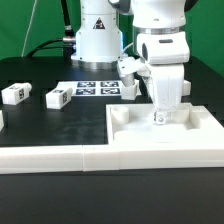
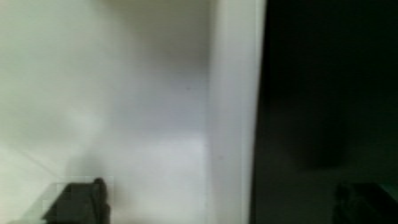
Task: Assemble one leg
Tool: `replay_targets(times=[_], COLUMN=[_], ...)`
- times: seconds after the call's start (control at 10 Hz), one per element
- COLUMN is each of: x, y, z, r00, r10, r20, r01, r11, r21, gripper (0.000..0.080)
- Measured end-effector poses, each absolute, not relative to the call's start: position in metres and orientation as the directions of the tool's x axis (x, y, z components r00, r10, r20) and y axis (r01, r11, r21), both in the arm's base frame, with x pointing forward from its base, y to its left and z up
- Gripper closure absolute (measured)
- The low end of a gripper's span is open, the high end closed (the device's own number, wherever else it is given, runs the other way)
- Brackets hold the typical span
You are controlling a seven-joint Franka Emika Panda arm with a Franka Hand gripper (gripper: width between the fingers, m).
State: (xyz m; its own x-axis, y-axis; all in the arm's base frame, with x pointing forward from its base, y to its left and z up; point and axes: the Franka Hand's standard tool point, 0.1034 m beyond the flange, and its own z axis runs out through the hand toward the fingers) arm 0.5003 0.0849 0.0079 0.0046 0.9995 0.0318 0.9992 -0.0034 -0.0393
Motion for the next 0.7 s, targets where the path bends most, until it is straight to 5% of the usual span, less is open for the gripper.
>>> replay_targets(times=[0.4, 0.7], x=[0.499, 0.479], y=[0.086, 0.092], z=[0.01, 0.045], r00=[0.023, 0.089], r10=[0.999, 0.996], r20=[0.03, 0.008], r01=[0.999, 0.996], r11=[-0.022, -0.088], r21=[-0.038, -0.015], gripper=[0.0151, 0.0151])
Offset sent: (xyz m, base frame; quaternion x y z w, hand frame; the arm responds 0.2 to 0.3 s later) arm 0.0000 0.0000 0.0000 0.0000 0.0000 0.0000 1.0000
